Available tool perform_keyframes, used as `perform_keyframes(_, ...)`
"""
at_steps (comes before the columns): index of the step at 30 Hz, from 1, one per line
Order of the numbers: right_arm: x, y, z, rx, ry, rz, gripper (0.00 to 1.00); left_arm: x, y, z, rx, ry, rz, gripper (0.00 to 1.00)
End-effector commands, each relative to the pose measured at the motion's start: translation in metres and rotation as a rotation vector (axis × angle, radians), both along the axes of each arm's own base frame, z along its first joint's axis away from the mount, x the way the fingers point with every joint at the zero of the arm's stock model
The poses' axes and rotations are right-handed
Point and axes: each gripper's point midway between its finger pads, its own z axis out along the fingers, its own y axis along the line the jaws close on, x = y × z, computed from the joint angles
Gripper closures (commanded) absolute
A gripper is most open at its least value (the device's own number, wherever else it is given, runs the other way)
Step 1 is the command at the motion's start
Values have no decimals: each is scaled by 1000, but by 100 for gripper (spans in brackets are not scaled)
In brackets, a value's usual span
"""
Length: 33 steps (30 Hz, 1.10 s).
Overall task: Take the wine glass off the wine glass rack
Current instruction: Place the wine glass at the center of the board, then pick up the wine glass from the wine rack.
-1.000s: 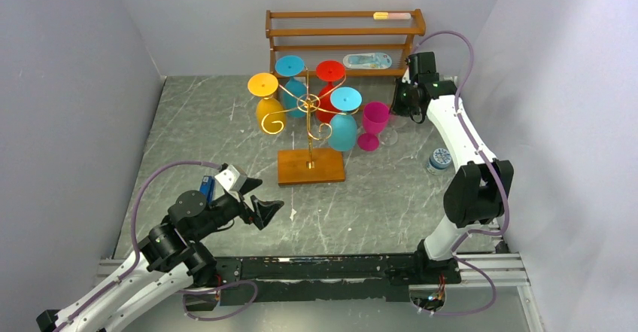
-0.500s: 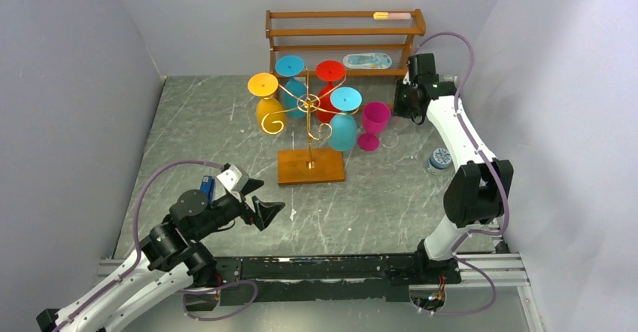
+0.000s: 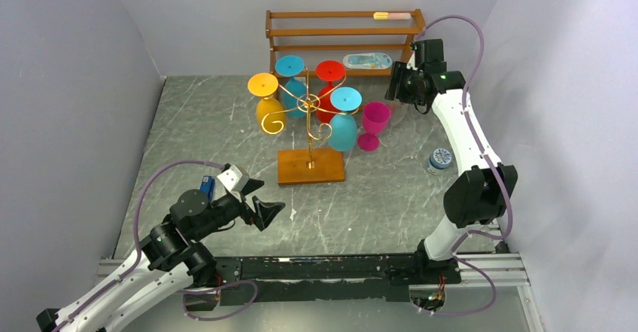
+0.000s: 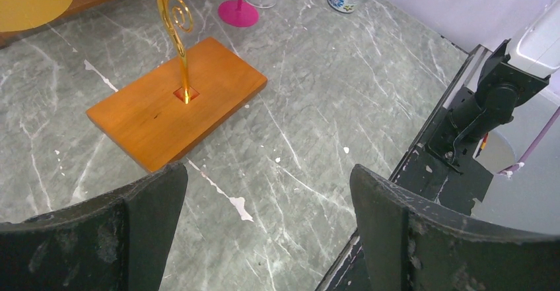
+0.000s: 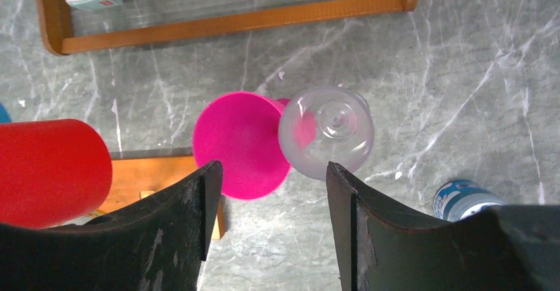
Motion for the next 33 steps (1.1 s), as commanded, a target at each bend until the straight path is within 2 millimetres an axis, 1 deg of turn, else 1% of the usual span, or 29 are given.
perform_keyframes(1, -10, -2, 24, 9, -28, 14, 37, 0, 1, 16, -29, -46, -4, 3)
perform_keyframes(4, -11, 0, 31, 15, -60, 24, 34, -1, 1, 16, -29, -48, -8, 3)
perform_keyframes(8, -15, 0, 36, 18, -58, 28, 34, -2, 0, 15, -25, -46, -16, 3)
perform_keyframes(10, -19, 2, 41, 32, -66, 37, 34, -2, -1, 14, -21, -43, -20, 3)
perform_keyframes(13, -31, 16, 65, 108, -130, 84, 34, -1, -1, 14, -16, -43, -20, 3)
perform_keyframes(16, -52, 33, 90, 228, -238, 133, 34, 0, 1, 16, -18, -45, -6, 3)
perform_keyframes(19, -81, 43, 108, 341, -342, 146, 33, 2, 4, 17, -34, -41, 18, 3)
perform_keyframes(20, -91, 45, 105, 384, -353, 136, 32, 2, 5, 18, -40, -45, 24, 3)
perform_keyframes(24, -124, 65, 138, 589, -488, 197, 30, 3, 6, 19, -48, -51, 29, 3)
perform_keyframes(25, -132, 72, 143, 651, -497, 228, 30, 3, 6, 19, -49, -53, 29, 3)
perform_keyframes(26, -138, 80, 155, 710, -534, 281, 30, 3, 6, 19, -48, -54, 29, 3)
perform_keyframes(27, -144, 87, 160, 760, -528, 320, 30, 3, 5, 19, -48, -53, 27, 3)
perform_keyframes(29, -149, 97, 166, 831, -500, 371, 30, 2, 4, 18, -43, -53, 21, 3)
perform_keyframes(30, -149, 102, 165, 856, -476, 394, 29, 2, 4, 18, -42, -52, 18, 3)
perform_keyframes(33, -139, 110, 161, 879, -427, 423, 28, 2, 2, 16, -32, -46, 7, 3)
